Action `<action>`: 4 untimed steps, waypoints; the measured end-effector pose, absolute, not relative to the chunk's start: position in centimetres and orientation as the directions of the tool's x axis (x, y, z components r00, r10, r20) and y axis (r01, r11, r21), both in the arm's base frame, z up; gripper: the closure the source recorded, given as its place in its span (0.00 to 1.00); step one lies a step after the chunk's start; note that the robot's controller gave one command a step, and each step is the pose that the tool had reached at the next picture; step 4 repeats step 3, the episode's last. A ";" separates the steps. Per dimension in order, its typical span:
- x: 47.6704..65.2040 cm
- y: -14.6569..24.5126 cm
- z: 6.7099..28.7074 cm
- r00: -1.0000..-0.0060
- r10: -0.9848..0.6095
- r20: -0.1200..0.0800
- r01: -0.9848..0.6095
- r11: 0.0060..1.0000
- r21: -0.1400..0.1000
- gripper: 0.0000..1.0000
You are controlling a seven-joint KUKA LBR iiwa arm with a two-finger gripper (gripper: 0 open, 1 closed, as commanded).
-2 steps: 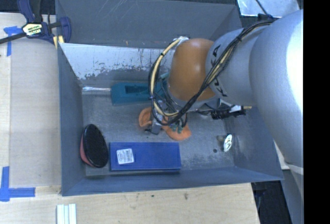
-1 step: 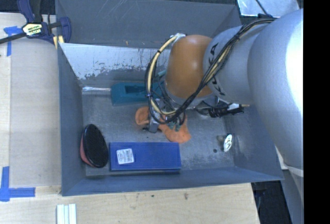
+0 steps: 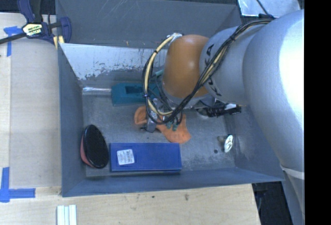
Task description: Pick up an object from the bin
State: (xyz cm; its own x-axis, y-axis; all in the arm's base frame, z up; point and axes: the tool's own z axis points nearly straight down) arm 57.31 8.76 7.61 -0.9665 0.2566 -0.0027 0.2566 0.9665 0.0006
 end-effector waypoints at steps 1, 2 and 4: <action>56.7 8.8 7.2 -0.966 0.258 -0.007 0.258 0.966 0.002 1.00; 56.7 8.8 7.2 -0.966 0.259 -0.007 0.259 0.966 0.002 1.00; 56.7 8.8 7.2 -0.966 0.259 -0.007 0.259 0.966 0.002 1.00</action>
Offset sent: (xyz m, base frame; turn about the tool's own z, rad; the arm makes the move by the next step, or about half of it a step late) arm 0.0000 0.0000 0.0000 0.0000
